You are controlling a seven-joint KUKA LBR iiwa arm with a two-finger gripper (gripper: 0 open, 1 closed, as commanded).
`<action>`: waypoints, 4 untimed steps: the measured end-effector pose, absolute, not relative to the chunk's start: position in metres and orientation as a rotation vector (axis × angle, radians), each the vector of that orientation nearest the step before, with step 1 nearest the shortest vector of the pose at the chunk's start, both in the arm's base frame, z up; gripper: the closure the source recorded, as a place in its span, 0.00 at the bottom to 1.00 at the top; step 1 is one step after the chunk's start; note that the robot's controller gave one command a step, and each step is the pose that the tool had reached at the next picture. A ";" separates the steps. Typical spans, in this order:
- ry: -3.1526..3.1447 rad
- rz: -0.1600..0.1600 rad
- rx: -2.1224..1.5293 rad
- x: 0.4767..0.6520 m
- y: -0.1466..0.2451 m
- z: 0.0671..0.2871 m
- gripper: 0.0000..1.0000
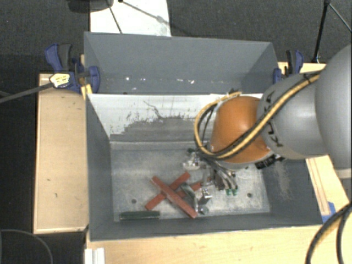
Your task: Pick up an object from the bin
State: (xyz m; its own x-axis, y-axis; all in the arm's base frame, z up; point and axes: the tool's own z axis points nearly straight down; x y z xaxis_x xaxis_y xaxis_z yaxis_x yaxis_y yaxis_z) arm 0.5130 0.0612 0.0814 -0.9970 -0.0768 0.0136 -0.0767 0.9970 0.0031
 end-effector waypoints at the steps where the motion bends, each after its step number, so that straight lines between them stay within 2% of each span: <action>1: -3.088 -0.006 0.598 0.520 0.017 0.076 1.00; 2: -3.131 0.014 0.319 0.527 0.025 0.075 1.00; 3: -3.074 0.000 0.655 0.517 0.005 0.189 1.00; 4: -3.074 -0.001 0.653 0.517 0.006 0.189 1.00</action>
Offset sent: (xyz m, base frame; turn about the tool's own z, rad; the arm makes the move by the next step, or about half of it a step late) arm 0.0212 0.0542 -0.0114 0.1059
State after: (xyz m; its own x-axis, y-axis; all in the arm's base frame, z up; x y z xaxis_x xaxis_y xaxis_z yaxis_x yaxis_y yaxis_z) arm 0.5171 0.0056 0.1892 -0.9137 -0.4064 -0.0013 -0.4064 0.9137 0.0004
